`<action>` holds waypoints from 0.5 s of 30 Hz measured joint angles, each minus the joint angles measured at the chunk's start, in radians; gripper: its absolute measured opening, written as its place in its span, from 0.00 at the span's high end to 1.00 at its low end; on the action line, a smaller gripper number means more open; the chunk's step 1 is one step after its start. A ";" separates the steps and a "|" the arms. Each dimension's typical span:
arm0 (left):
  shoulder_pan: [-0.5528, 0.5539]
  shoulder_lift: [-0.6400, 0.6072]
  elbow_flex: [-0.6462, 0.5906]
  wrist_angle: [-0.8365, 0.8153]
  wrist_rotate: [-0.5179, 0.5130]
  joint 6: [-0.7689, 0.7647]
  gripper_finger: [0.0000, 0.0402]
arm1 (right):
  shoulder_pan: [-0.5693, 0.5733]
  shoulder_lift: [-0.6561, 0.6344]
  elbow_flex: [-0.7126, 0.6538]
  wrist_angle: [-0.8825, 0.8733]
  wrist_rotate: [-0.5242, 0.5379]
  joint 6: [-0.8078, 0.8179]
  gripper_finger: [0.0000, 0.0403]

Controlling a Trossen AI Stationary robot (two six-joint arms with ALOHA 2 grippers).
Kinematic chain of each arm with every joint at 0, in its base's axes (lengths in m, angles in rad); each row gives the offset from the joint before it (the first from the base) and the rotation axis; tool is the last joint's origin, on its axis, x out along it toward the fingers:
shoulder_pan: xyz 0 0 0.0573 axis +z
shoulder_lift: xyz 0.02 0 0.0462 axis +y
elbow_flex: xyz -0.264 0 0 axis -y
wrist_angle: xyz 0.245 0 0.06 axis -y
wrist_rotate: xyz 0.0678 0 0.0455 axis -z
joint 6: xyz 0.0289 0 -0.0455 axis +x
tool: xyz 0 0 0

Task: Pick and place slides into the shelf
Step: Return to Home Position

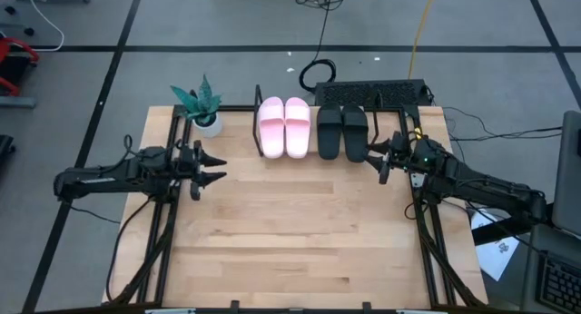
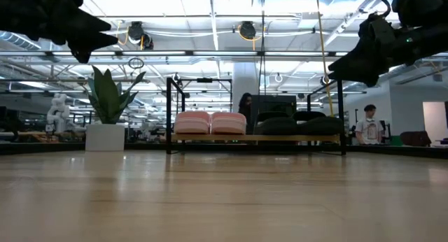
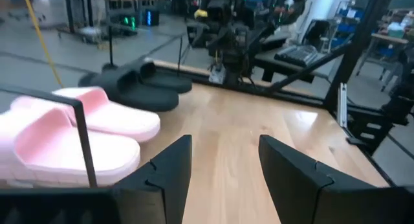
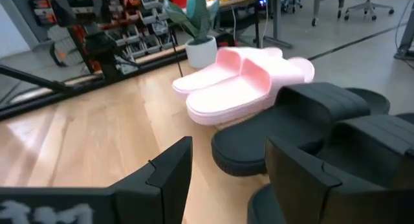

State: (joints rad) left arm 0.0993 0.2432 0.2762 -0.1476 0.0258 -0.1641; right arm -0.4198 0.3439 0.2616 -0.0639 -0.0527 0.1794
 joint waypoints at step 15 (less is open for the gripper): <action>0.072 -0.186 -0.156 0.015 0.035 -0.003 0.55 | 0.000 -0.004 -0.063 0.107 0.076 -0.011 0.54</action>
State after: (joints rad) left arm 0.1715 0.0573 0.1199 -0.1327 0.0605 -0.1669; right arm -0.4202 0.3401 0.1988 0.0432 0.0230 0.1683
